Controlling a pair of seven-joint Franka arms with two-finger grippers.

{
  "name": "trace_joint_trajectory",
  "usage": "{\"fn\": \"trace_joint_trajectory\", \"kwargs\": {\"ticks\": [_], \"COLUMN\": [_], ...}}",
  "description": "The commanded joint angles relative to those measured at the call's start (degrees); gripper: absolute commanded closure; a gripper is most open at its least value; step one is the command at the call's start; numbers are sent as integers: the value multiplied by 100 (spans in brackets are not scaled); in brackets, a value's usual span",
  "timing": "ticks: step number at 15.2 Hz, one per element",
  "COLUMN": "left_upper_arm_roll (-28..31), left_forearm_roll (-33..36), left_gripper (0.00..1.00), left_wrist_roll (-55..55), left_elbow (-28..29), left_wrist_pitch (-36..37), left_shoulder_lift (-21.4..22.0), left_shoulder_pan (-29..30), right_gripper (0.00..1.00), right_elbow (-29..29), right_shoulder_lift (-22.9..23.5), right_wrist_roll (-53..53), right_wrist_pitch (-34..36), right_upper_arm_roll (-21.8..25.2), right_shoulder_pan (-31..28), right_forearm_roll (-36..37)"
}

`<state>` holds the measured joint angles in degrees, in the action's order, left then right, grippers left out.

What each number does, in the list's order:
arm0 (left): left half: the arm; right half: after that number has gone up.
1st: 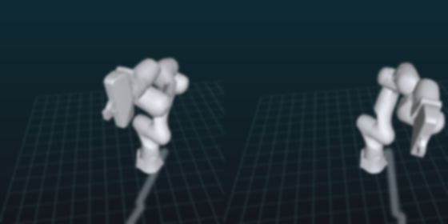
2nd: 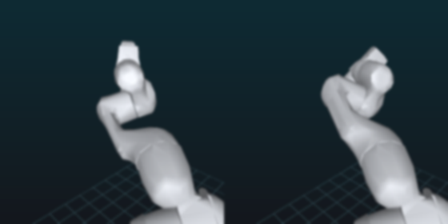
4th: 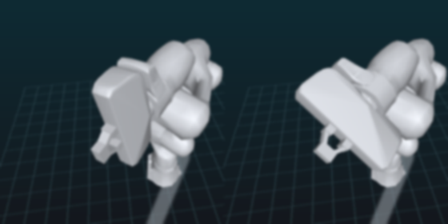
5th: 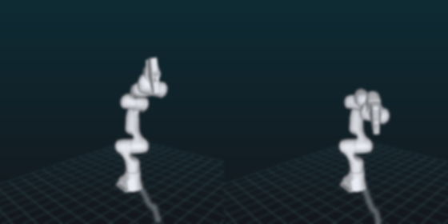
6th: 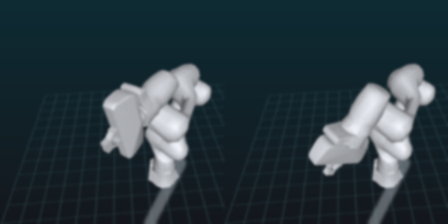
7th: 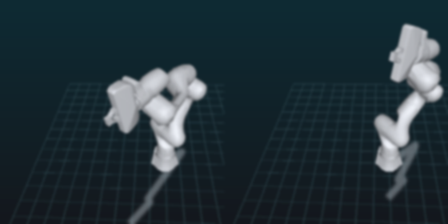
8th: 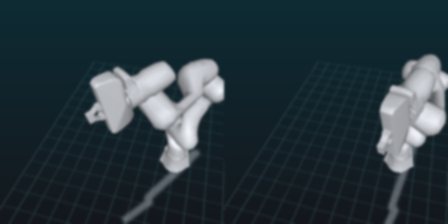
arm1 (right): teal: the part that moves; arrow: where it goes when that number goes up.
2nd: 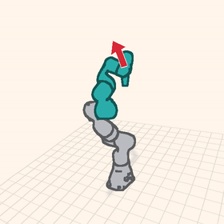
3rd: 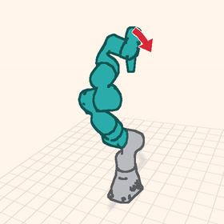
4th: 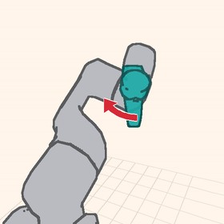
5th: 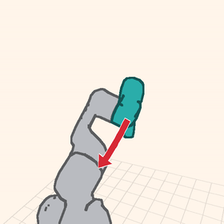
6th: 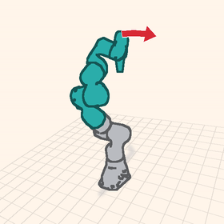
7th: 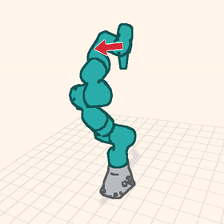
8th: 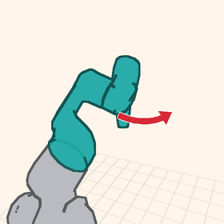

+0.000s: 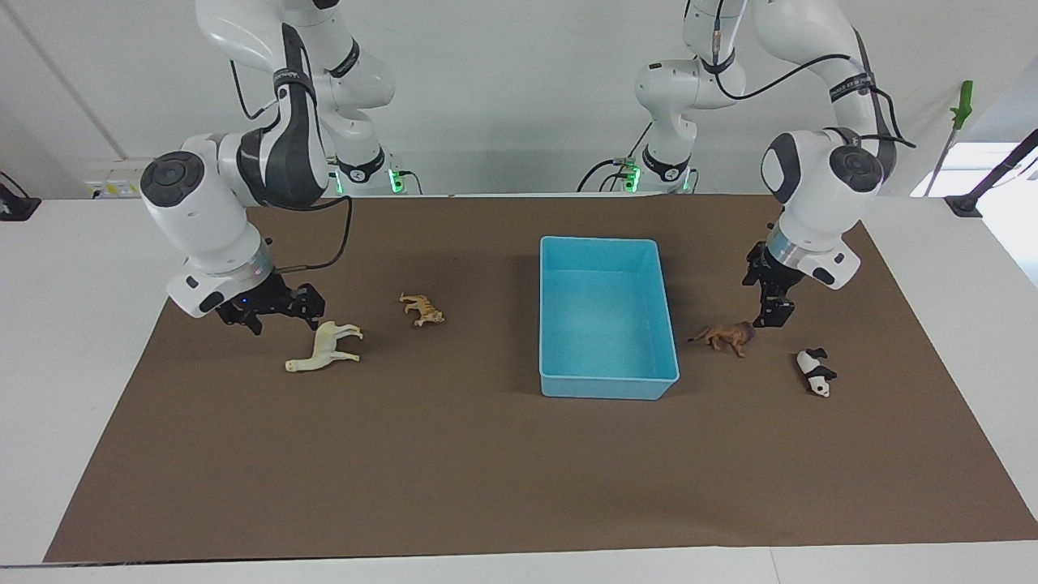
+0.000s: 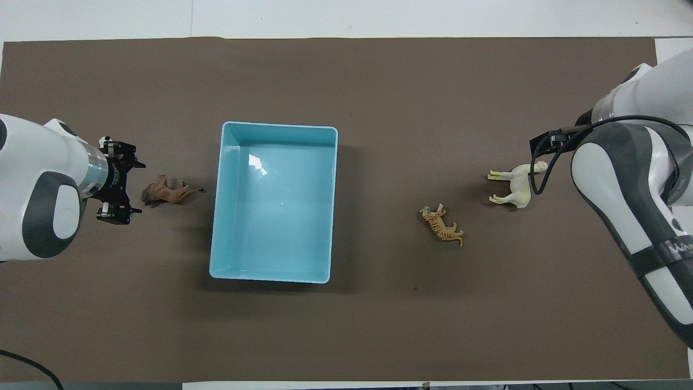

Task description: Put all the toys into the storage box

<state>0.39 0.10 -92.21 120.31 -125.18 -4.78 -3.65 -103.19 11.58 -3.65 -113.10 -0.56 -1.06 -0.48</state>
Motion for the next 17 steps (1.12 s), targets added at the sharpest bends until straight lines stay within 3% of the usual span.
{"fn": "trace_joint_trajectory", "kwargs": {"ticks": [1,7,10,17], "left_upper_arm_roll": [49,49,49,58], "left_forearm_roll": [96,96,96,96], "left_gripper": [0,0,0,0], "left_wrist_roll": [-702,-606,-693,-781], "left_elbow": [457,818,1302,1390], "left_wrist_pitch": [-628,-1376,-2236,-2615], "left_shoulder_lift": [30,12,3,-146], "left_shoulder_pan": [-92,-127,-144,-276], "right_gripper": [0,0,0,0], "right_elbow": [-236,-712,-922,-1801], "right_shoulder_lift": [37,55,55,29], "right_wrist_roll": [-84,373,681,664], "right_wrist_pitch": [-115,-766,-1134,-2136], "right_upper_arm_roll": [-14,-14,-14,-14], "right_shoulder_pan": [-61,-17,-26,-9], "right_forearm_roll": [48,48,48,57]}}
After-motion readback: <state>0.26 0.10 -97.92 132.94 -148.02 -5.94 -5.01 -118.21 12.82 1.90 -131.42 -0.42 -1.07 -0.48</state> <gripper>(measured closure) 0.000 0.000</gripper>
